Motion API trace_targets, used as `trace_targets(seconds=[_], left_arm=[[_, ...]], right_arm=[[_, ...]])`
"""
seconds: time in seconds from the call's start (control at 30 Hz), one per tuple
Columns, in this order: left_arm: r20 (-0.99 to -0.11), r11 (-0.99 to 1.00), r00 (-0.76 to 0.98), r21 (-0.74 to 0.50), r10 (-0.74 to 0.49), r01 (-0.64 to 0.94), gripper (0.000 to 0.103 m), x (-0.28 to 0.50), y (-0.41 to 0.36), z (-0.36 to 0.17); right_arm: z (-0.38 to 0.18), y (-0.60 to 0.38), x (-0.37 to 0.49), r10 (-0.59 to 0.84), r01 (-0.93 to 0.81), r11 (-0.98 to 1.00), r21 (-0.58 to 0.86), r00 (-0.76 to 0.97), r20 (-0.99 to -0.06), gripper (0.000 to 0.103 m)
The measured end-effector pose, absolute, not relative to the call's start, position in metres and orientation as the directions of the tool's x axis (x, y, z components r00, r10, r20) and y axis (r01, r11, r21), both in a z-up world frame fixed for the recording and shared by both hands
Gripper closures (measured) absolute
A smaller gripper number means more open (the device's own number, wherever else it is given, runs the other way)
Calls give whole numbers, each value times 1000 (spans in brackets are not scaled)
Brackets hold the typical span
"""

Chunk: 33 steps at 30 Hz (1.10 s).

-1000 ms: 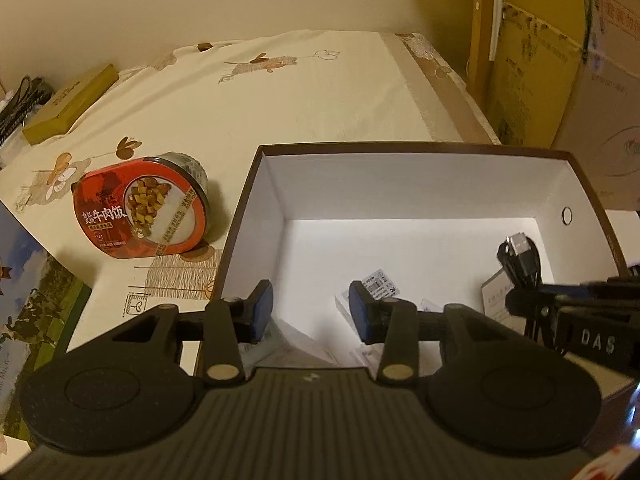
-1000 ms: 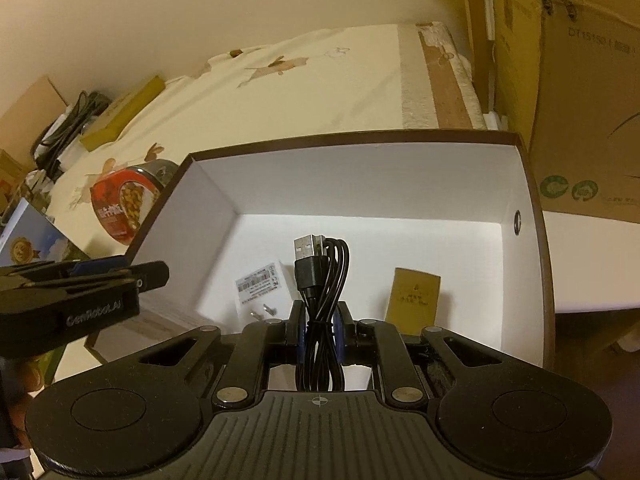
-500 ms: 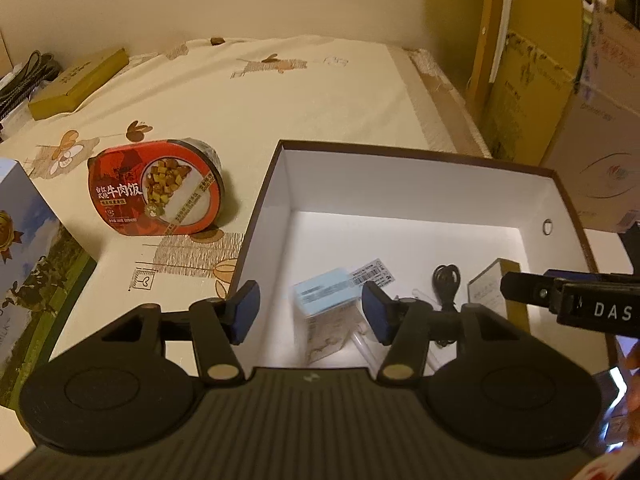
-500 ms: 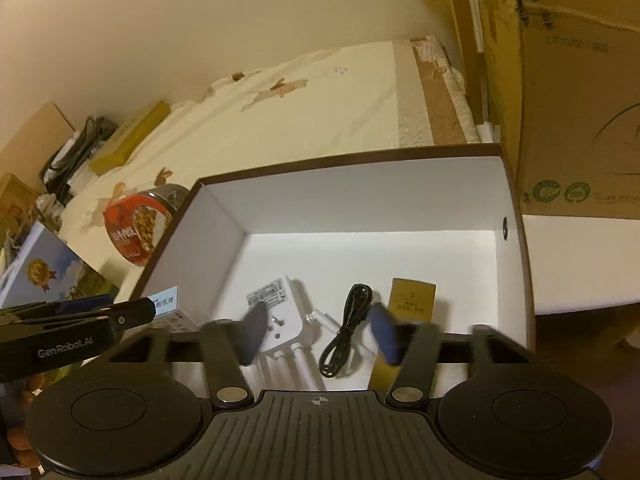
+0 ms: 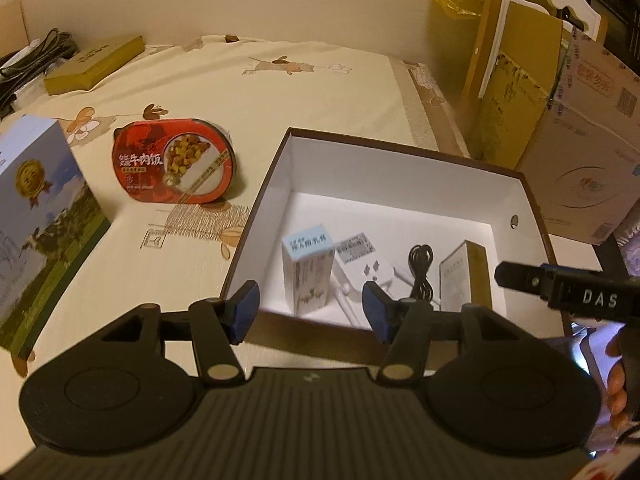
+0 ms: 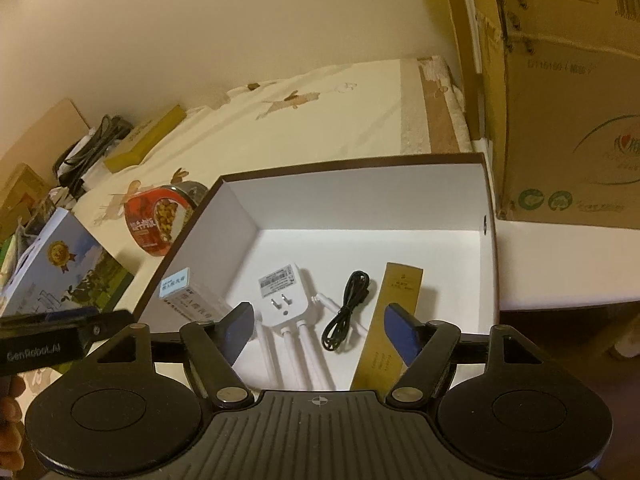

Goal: Organize rigid objects
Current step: 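Withdraw both grippers from the shoebox toward the remaining items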

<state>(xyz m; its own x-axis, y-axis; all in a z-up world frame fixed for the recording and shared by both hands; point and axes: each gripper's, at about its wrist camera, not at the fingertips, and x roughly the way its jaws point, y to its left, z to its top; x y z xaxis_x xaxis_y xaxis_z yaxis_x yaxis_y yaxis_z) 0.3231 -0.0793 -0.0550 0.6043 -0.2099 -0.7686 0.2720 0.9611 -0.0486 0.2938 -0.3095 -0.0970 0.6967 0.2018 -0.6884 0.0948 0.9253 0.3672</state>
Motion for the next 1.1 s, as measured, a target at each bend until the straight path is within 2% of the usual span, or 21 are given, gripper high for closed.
trace_targets(seconds=[0.5,1.1], left_arm=[[-772,977,609,-75,-183,199,50,266,-53,-49],[-810,990,572,-75,-133,124,50,227,-32,-69]], right_arm=[[-91,-287,249,224,6,949,314,688,-690,34],[-102,-265,231,259,-68,957,283,643,-721,34]])
